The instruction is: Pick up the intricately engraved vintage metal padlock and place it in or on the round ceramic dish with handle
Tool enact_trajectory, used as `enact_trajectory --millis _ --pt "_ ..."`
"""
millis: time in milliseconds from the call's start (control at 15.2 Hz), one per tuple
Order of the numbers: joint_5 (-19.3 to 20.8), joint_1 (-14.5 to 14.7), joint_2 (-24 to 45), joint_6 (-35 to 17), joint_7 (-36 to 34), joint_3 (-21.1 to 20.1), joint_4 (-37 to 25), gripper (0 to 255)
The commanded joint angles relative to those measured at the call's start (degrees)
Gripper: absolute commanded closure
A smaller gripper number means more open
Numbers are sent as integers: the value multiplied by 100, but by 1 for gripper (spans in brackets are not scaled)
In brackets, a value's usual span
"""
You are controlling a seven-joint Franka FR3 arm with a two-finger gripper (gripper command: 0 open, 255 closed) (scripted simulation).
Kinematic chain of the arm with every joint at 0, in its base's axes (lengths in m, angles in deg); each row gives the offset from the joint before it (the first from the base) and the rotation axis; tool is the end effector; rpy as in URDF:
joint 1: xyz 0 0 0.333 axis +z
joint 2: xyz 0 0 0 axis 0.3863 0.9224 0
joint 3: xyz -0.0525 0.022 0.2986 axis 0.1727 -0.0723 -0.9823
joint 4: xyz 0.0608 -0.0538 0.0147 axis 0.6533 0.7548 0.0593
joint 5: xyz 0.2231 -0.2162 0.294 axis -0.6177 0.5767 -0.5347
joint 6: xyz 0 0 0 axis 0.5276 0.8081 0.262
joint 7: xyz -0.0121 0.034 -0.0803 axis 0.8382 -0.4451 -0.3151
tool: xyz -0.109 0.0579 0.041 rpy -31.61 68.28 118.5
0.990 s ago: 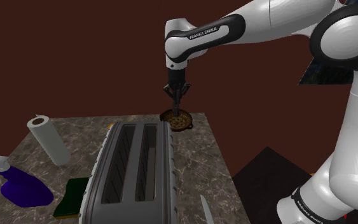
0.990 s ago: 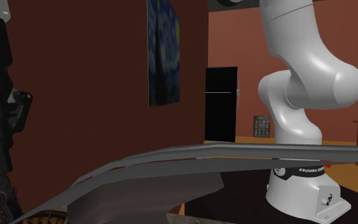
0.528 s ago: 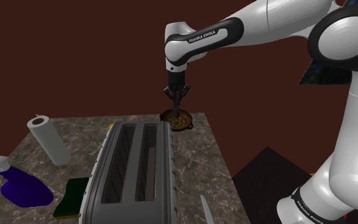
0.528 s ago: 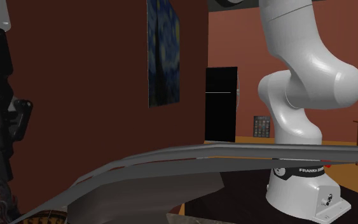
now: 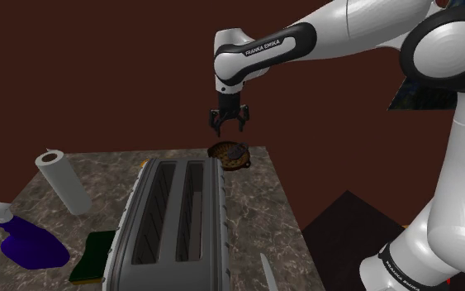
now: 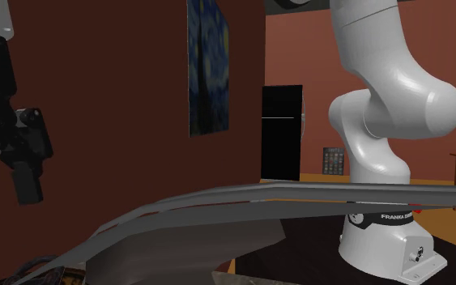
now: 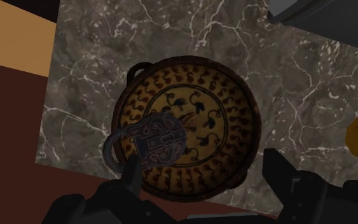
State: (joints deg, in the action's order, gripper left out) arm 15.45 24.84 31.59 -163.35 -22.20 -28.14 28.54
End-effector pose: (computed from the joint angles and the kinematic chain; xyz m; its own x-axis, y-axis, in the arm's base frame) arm 0.6565 0.1275 0.3334 0.9616 -0.2494 -0.1143 -0.2495 -0.9683 0.0144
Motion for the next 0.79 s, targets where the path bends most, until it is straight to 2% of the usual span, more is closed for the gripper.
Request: enact_trajectory --millis 0,198,726 --pt "-7 -2 -33 181 4 -2 -148 0" --pt "-18 -2 -85 699 13 -7 -615 0" --pt "-18 -2 -85 699 13 -7 -615 0"
